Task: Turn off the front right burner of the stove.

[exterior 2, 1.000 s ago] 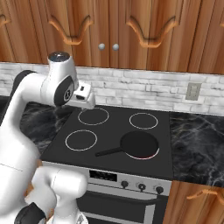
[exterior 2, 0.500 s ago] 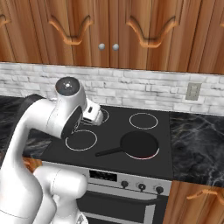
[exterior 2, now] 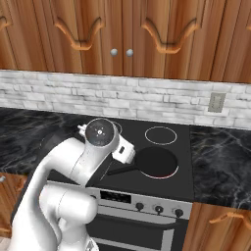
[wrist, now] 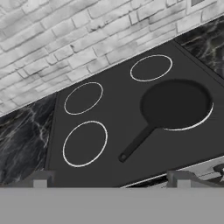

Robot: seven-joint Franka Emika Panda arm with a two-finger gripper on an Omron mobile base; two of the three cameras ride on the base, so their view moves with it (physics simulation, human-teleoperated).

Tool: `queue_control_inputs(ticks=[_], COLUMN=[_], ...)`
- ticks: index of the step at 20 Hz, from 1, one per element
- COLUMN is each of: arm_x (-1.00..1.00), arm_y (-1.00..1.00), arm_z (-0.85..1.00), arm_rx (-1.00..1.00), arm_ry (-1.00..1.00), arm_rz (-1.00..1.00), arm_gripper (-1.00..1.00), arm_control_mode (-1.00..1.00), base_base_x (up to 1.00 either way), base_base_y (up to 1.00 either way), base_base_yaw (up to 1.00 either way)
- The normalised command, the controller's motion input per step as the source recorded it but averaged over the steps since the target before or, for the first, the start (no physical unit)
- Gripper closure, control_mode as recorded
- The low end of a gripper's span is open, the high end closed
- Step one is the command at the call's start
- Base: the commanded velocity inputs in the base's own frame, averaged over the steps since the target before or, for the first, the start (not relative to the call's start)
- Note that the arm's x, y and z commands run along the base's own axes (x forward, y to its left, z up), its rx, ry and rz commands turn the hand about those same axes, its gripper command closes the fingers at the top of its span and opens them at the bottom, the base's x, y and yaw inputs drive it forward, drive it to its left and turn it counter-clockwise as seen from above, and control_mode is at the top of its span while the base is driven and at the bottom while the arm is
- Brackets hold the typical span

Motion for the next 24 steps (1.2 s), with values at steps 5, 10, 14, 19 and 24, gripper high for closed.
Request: queue_control_inputs(ticks=[5,10,14,19,24], arm_x=[-0.41,-0.35,-0.28,-0.08,-0.23], arm_y=[-0.83,-0.75,-0.34,-0.47,-0.55], arm_z=[-0.15,-0.27,-0.66,-0.51,-0.34], arm_rx=[0.1,0.09,0.0,0.0,0.03], arm_ry=[0.0,0.0,-0.06,-0.06,-0.08], arm_rz=[-0.18,-0.16,-0.16,-0.12,-0.04], arm_gripper=[-1.0,-1.0,-1.0,-1.0,-1.0], arm_control_mode=[-1.0,-1.0,-1.0,-1.0,-1.0], base_base_x=[0.0,0.0,0.0,0.0,0.0], base_base_y=[0.0,0.0,0.0,0.0,0.0], base_base_yaw=[0.0,0.0,0.0,0.0,0.0])
